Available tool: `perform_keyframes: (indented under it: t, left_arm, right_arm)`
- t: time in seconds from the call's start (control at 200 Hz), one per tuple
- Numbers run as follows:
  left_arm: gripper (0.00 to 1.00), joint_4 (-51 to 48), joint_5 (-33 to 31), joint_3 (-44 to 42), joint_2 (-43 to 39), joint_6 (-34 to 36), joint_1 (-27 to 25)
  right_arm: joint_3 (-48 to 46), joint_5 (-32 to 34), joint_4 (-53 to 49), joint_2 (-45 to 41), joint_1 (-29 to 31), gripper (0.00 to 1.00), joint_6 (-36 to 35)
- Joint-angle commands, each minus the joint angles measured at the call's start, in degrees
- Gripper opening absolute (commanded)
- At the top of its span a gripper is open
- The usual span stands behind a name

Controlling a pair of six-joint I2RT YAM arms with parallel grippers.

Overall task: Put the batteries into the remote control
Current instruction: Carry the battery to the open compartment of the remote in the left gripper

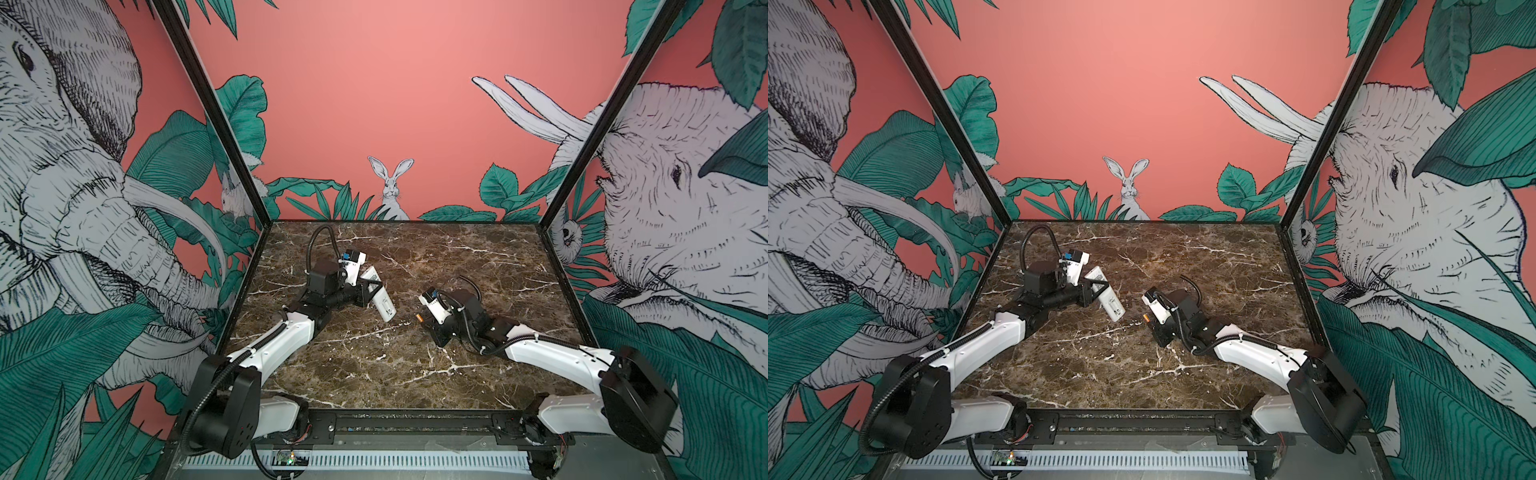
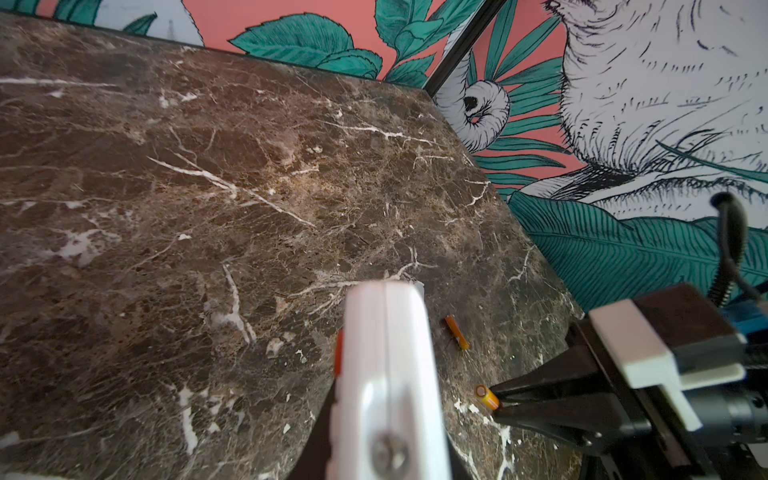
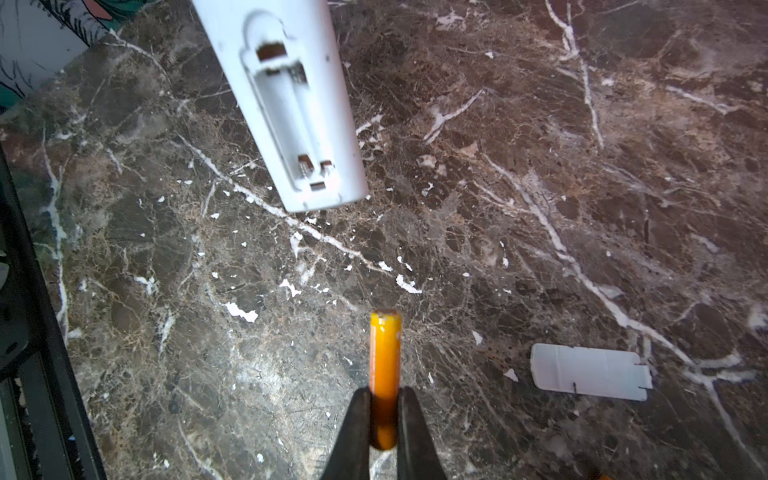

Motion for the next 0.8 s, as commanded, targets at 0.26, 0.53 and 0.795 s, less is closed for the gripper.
perform_keyframes:
  t: [0.26,0.53,0.795]
  left_arm:
    - [0.16,11.68,4.27,-1.78,6.97,-5.31,-3.16]
    - [0.16,17.32,5.26,-2.08,12.53,-7.70,-4.03]
    - [0.15,16.17,3.70,-2.65,14.27,-6.12,-4.26]
  right_arm:
    - [-3.50,1.18,8.92,-2.07,0.99,0.11,4.40]
    - [-1.77,1.14,11.39,2.75,2.83,0.11,7.02]
    - [-0.34,1.53,13.59,7.73,3.55,0.11,9.13]
